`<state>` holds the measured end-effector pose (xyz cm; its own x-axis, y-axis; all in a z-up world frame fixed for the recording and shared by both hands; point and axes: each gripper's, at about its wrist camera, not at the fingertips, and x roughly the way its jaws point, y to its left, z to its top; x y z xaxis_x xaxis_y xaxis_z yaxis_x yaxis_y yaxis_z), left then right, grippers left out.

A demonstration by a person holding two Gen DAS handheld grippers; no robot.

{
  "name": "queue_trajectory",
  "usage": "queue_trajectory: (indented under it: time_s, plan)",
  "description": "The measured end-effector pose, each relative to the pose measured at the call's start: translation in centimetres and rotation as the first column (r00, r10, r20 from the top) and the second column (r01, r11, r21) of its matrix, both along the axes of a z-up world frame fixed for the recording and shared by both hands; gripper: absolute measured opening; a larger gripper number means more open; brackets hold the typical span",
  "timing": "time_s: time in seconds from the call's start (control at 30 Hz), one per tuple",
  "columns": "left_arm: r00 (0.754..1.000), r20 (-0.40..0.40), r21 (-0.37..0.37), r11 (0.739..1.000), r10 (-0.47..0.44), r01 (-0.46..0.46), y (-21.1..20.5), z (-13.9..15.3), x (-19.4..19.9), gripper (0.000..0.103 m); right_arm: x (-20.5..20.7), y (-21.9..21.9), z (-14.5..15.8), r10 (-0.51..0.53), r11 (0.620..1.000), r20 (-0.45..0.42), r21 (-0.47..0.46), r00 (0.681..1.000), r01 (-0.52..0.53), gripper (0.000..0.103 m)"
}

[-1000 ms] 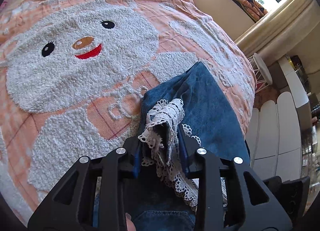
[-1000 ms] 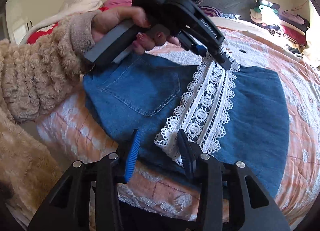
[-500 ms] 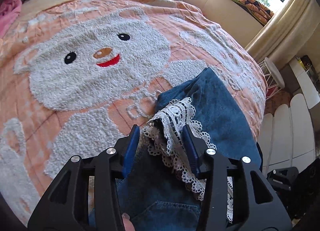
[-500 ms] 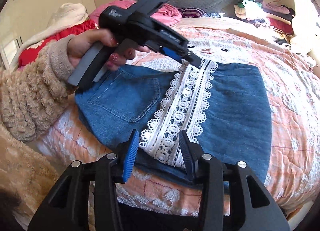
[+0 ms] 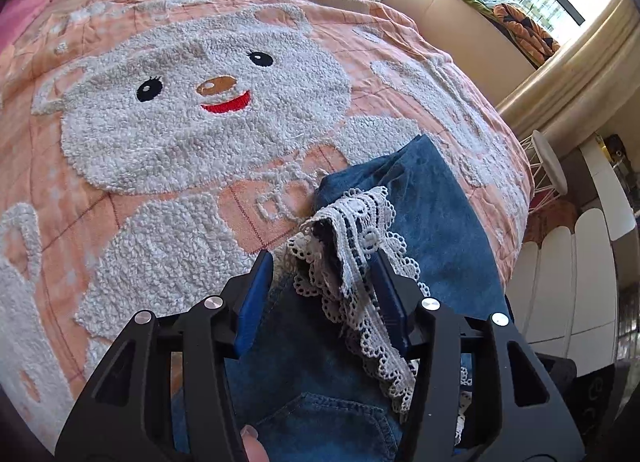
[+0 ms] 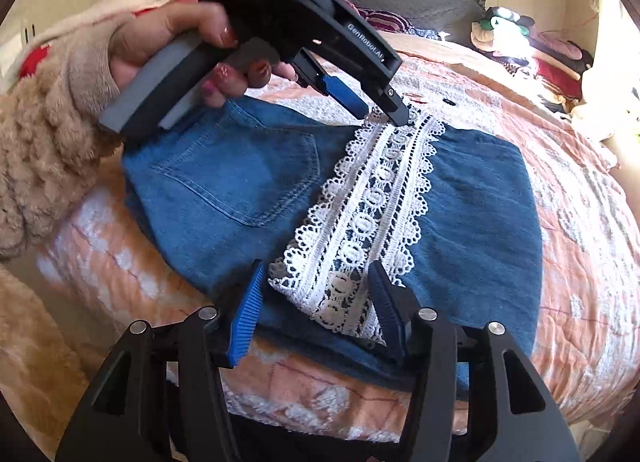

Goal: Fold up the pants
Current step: 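Carry the lifted end across and lay it onto the denim with both tools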

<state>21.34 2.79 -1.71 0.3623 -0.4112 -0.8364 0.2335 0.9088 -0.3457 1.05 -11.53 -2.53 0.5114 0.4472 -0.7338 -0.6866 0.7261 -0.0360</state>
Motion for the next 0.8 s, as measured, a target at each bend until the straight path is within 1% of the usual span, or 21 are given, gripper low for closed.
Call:
queue_trajectory:
  time_s: [0.03,0.07,0.1,0.13,0.17,0.2,0.23,0.27,0.33,0.4,0.47,0.57,0.67,0.8]
  plan:
    - [1.0,-0.008,-0.005,1.0,0.001,-0.001,-0.2,-0.2,0.4,0.043,0.0,0.2,-0.2,-0.001,1.0,0.023,-0.023,1.0,0.002,0.049]
    - [1.0,-0.017,-0.007,1.0,0.0,-0.001,-0.4,-0.4,0.8,0.043,0.0,0.4,-0.5,-0.003,0.999,0.04,-0.048,0.999,0.005,0.046]
    - [1.0,-0.027,-0.009,1.0,-0.003,0.002,-0.6,-0.7,1.1,0.043,0.0,0.6,-0.7,-0.001,0.998,0.051,-0.062,0.999,0.004,0.034]
    - [0.999,-0.035,-0.011,1.0,0.001,-0.001,-0.7,-0.9,1.4,0.043,-0.1,0.6,-0.7,0.004,0.998,0.054,-0.058,0.999,-0.001,0.029]
    - [0.999,-0.044,-0.009,1.0,-0.005,0.005,-1.0,-1.2,1.6,0.04,-0.1,0.5,-0.5,0.012,0.999,0.048,-0.043,0.999,-0.01,0.019]
    - [0.999,-0.049,-0.019,1.0,-0.011,0.01,-1.2,-1.3,1.7,0.033,0.0,0.2,-0.2,0.025,1.0,0.023,-0.007,0.999,-0.024,0.015]
    - [0.998,-0.063,-0.04,0.999,-0.014,0.012,-1.2,-1.5,1.7,0.026,0.2,-0.4,0.2,0.021,0.999,0.001,0.028,1.0,-0.021,0.015]
    - [0.998,-0.063,-0.043,0.999,-0.008,0.005,-1.1,-1.4,1.6,0.024,0.3,-1.0,0.7,0.019,0.998,-0.014,0.061,1.0,-0.018,0.015]
    - [0.999,-0.047,-0.05,0.999,-0.007,0.005,-0.9,-0.8,0.9,0.023,0.4,-2.6,2.0,0.025,0.99,-0.032,0.141,0.999,-0.02,0.015]
    - [1.0,-0.027,-0.046,0.999,-0.007,0.006,-0.7,-0.3,0.0,0.022,0.4,-3.4,2.6,0.041,0.983,-0.043,0.178,0.998,-0.033,0.015]
    - [1.0,-0.007,-0.023,1.0,0.001,-0.001,-0.5,-0.1,-0.8,0.022,0.3,-3.3,2.3,0.06,0.984,-0.057,0.171,0.997,-0.05,0.015]
    - [1.0,0.012,0.013,1.0,0.006,-0.006,-0.4,-0.4,-1.4,0.023,0.4,-2.0,0.9,0.077,0.992,-0.088,0.111,0.993,-0.067,0.022]
    - [1.0,0.006,0.015,1.0,0.013,-0.013,-0.4,-1.0,-1.2,0.026,0.0,-0.9,0.4,0.091,0.994,-0.079,0.074,0.993,-0.085,0.029]
    - [1.0,0.019,0.008,1.0,0.021,-0.021,-0.2,-1.1,-1.1,0.027,-0.2,-0.9,1.1,0.096,0.992,-0.08,0.084,0.992,-0.09,0.034]
